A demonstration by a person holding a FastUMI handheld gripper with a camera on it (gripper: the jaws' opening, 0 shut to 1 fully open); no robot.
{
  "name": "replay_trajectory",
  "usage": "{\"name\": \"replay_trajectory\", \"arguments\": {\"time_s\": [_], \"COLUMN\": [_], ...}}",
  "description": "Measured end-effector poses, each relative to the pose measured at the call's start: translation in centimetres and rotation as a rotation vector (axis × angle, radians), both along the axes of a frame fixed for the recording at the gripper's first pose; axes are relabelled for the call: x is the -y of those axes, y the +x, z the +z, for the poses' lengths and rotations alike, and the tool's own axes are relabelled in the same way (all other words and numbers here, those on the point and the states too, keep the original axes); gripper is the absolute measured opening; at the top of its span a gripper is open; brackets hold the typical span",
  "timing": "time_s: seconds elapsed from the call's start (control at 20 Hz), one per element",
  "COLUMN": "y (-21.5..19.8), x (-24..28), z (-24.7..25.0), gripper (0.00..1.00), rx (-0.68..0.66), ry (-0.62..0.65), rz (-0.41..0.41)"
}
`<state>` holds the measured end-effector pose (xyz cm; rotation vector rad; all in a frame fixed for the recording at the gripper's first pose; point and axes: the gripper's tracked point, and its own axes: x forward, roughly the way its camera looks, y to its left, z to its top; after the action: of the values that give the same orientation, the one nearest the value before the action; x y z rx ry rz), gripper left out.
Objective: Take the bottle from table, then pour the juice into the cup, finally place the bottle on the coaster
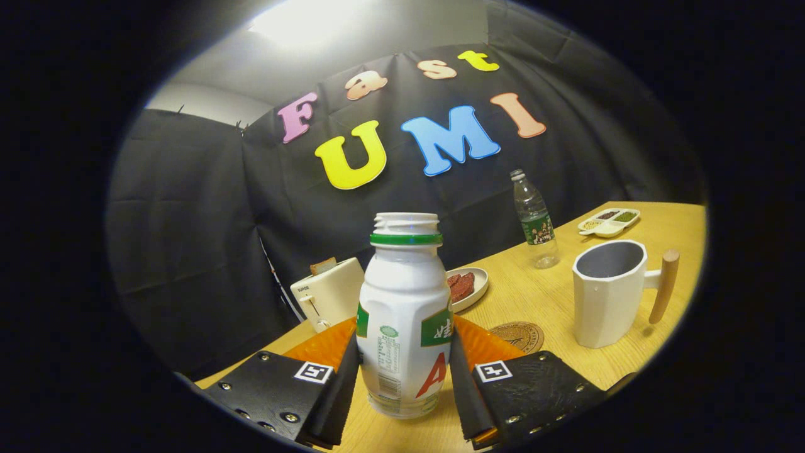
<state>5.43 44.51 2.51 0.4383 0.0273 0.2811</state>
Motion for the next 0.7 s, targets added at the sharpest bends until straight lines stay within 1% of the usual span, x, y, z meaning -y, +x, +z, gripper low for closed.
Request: {"name": "replay_trajectory", "arguments": {"time_s": [0.4,0.7], "y": [0.9,1.6], "x": [3.0,4.3], "z": [0.6,0.0], "gripper": [0.68,0.67], "rx": [-0.025,-0.057], "ry": [0.281,0.378], "rz": [-0.021,-0.031]}}
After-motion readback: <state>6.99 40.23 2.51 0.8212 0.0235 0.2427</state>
